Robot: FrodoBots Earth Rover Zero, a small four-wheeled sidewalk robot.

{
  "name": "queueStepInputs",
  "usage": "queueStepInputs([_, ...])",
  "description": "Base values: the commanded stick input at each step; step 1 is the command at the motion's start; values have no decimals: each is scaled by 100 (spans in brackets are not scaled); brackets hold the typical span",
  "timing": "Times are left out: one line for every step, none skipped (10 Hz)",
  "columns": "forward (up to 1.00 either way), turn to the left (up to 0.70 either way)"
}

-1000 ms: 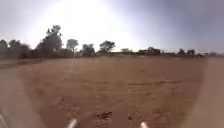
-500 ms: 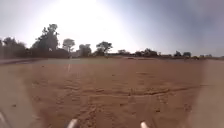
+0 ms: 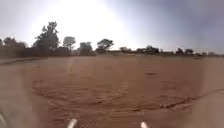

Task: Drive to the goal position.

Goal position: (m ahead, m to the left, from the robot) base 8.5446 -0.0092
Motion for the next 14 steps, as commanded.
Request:
queueStepInputs([100,0])
queueStepInputs([100,0])
queueStepInputs([100,0])
queueStepInputs([100,0])
queueStepInputs([100,0])
queueStepInputs([100,0])
queueStepInputs([100,0])
queueStepInputs([100,0])
queueStepInputs([100,0])
queueStepInputs([100,0])
queueStepInputs([100,0])
queueStepInputs([100,0])
queueStepInputs([100,0])
queueStepInputs([100,0])
